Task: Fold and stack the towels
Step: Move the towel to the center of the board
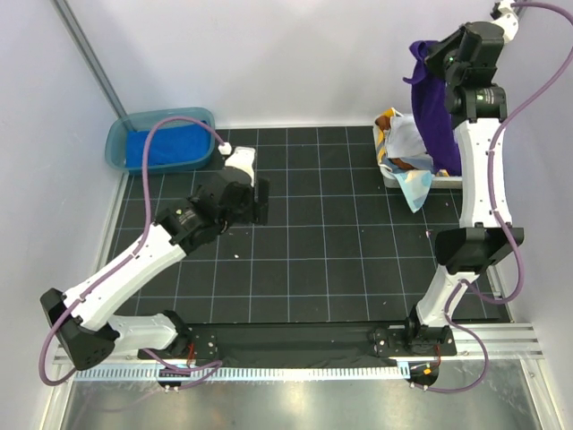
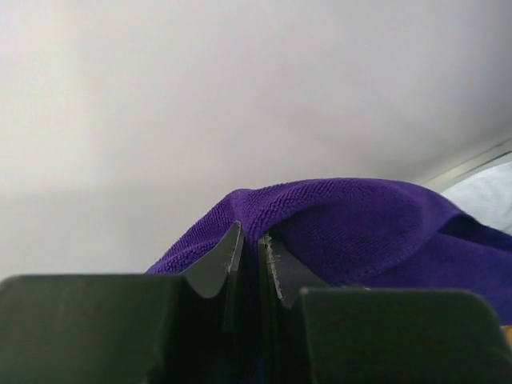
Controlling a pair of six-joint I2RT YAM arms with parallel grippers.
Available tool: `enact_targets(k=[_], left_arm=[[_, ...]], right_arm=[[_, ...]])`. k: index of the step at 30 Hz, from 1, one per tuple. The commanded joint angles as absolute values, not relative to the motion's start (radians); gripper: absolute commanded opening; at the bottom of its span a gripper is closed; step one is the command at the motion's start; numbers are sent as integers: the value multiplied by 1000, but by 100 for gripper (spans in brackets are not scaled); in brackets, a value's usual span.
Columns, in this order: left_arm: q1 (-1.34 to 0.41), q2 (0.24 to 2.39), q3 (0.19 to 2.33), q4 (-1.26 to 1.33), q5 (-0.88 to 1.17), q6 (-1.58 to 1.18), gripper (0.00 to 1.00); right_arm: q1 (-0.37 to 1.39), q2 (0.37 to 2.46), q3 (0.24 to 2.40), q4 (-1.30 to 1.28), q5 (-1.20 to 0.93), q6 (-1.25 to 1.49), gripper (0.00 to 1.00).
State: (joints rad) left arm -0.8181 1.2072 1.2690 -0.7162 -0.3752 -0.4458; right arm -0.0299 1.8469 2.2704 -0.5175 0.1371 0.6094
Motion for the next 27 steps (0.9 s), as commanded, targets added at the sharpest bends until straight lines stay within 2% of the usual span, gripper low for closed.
enact_targets(k=[1, 6, 9, 15, 18, 21, 22, 27], left_arm=[[-764, 1204, 1333, -733, -377, -466, 75], [-612, 1204, 1357, -749, -307, -495, 75], [-558, 1212, 1373, -762, -302, -503, 75], [-463, 1213, 1364, -747, -293, -552, 75], [-449, 1230, 1344, -724, -275, -586, 75], [-449, 1273, 1313, -700, -238, -618, 74], [-451, 1279, 1299, -689, -238, -618, 74], [-449, 1321, 1229, -621, -167, -646, 73]], right_arm=[[52, 1770, 2352, -564, 55, 618, 1], [254, 1746, 2375, -623, 90, 558, 1], [333, 1698, 2312, -612, 94, 549, 1], [576, 1516, 1903, -485, 172, 520, 1], [699, 1370, 1514, -370, 208, 564, 1], [839, 1249, 1247, -293, 229, 616, 1], [839, 1241, 1197, -281, 230, 629, 1], [1107, 1213, 958, -247, 334, 710, 1]])
